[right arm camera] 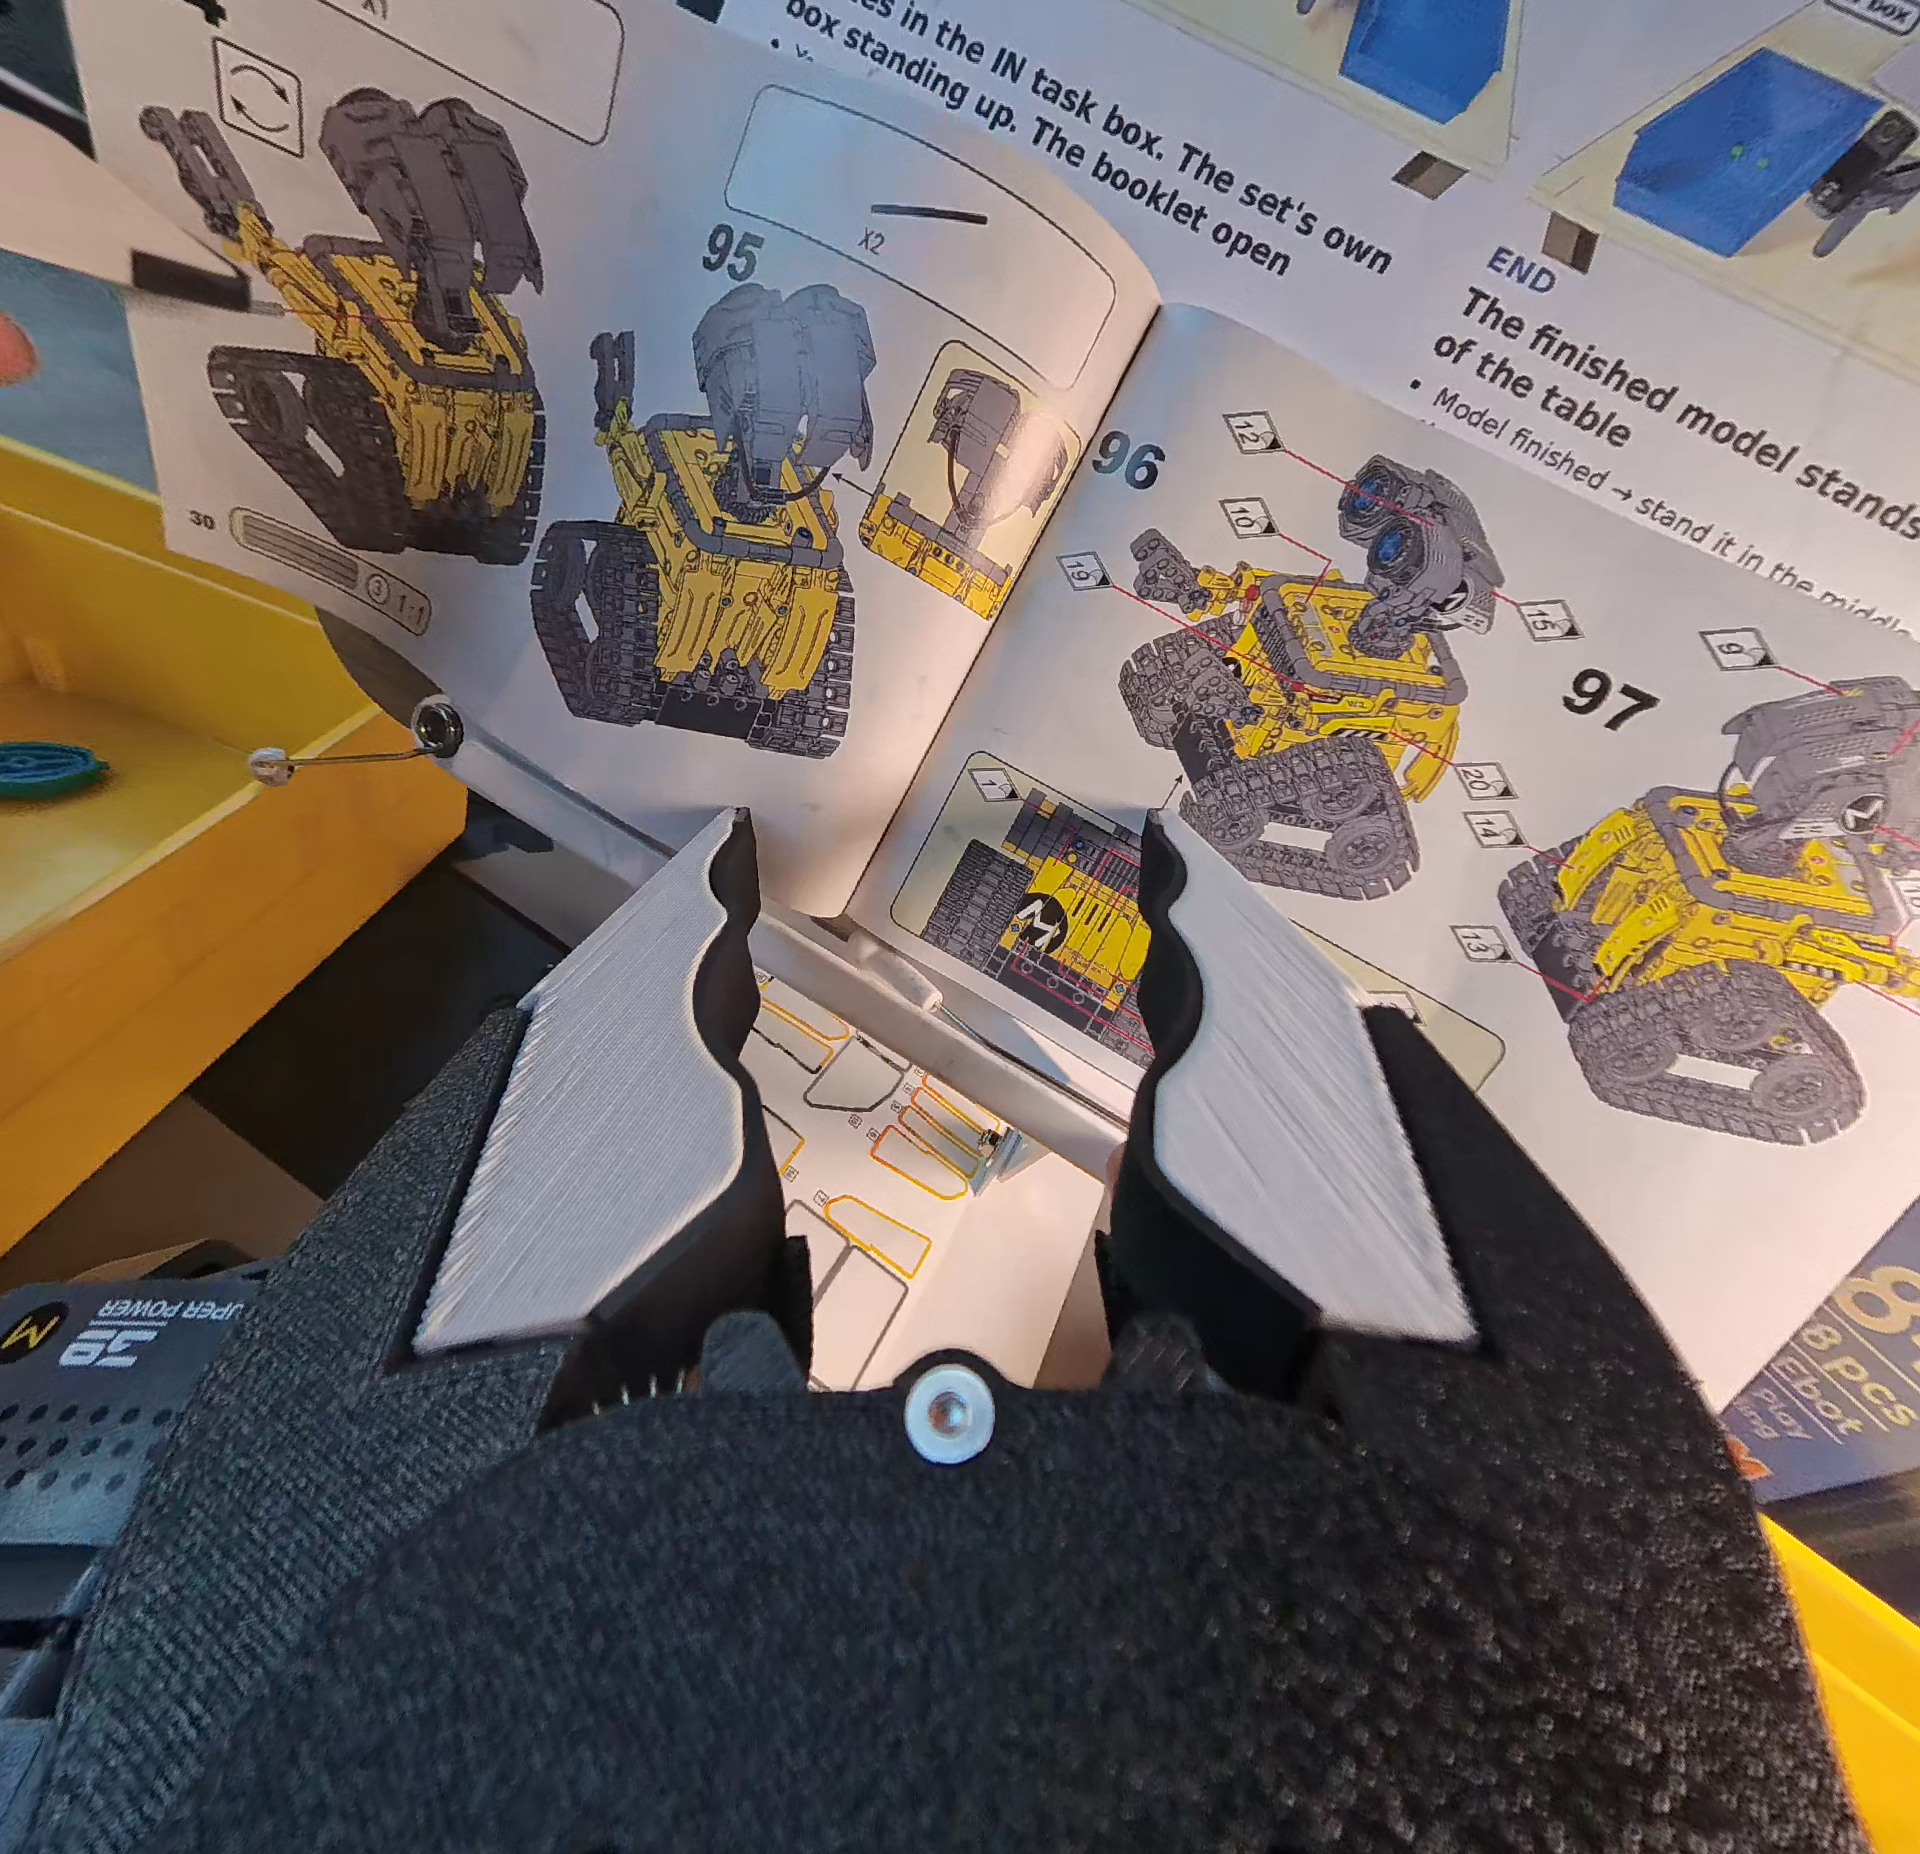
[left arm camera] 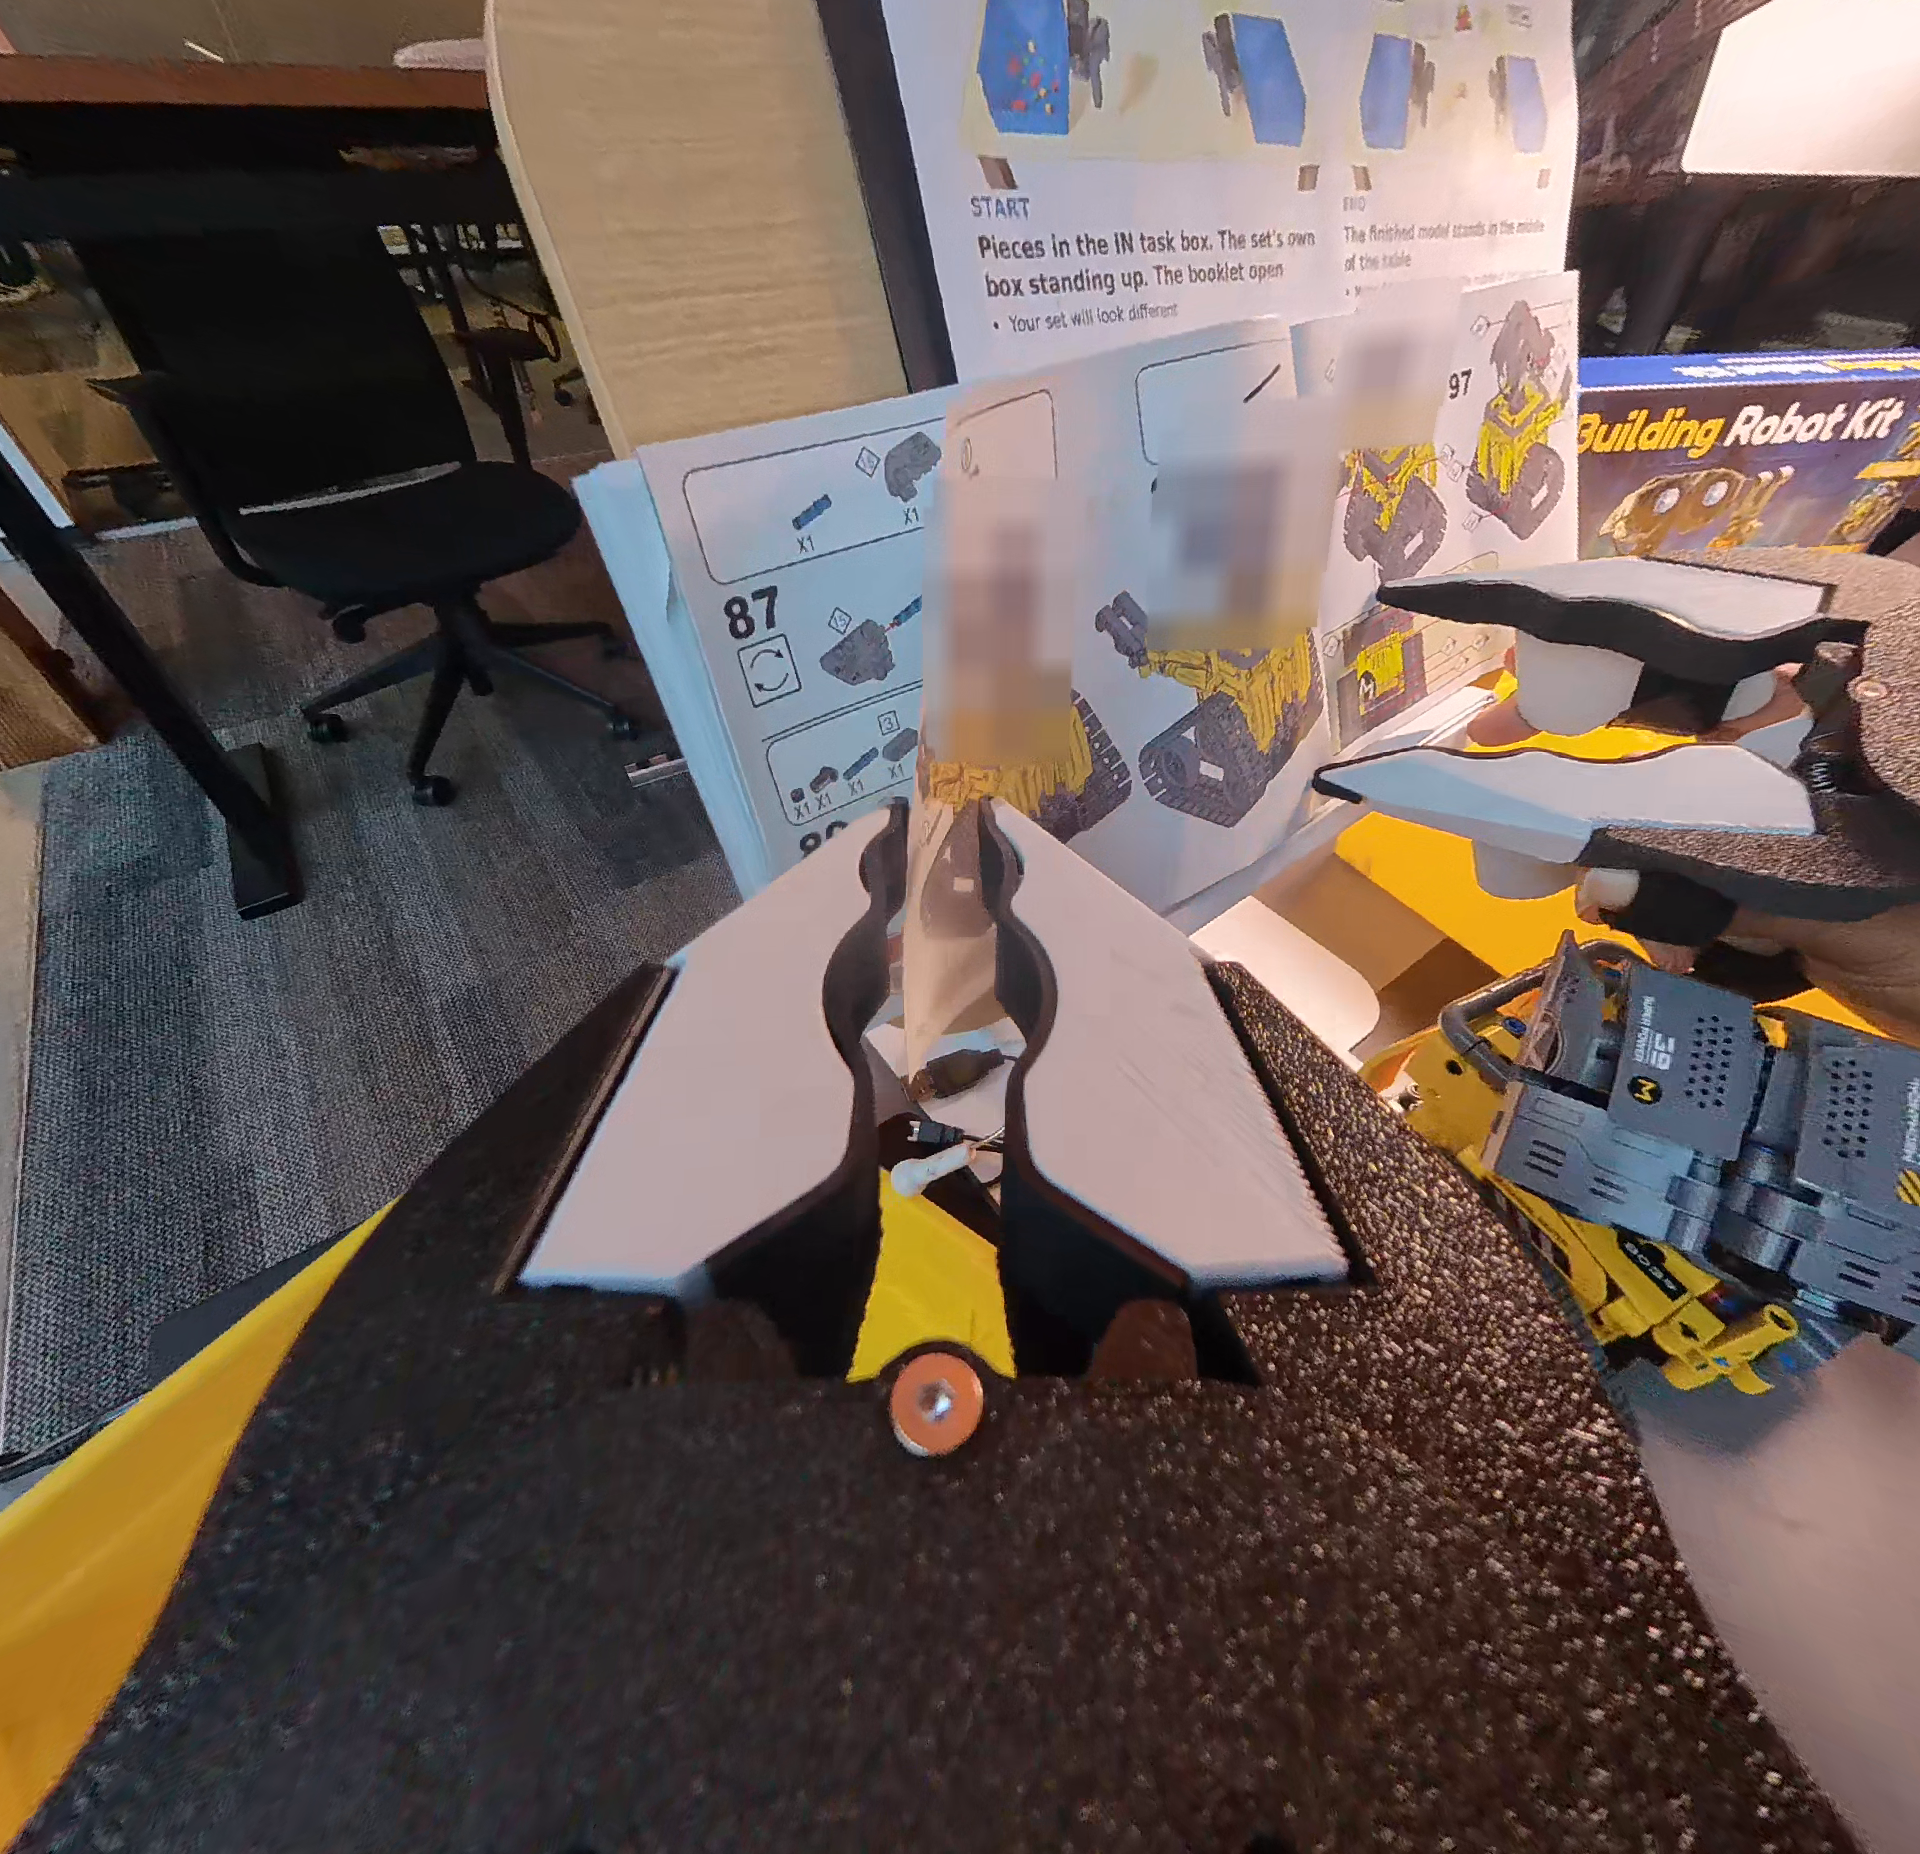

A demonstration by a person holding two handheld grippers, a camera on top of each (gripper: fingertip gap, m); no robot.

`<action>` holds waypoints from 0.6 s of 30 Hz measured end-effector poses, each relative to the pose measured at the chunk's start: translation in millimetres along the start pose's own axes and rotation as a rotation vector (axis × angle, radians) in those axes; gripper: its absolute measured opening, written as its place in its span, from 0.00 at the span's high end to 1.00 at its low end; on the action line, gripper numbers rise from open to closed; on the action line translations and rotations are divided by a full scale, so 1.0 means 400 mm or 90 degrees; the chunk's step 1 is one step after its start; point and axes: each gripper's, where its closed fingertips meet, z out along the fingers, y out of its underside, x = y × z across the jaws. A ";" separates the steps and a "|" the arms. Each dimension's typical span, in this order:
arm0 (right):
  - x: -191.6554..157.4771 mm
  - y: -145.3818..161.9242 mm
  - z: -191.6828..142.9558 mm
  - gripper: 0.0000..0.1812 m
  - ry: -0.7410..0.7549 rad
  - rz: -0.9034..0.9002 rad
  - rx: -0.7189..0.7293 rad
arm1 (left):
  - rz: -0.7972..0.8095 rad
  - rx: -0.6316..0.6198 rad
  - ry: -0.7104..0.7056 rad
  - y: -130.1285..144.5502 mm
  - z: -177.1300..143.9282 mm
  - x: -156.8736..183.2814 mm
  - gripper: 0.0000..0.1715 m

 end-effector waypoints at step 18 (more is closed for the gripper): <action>0.002 0.001 -0.002 0.60 -0.006 0.019 0.002 | -0.004 -0.020 0.031 0.078 -0.014 -0.002 1.00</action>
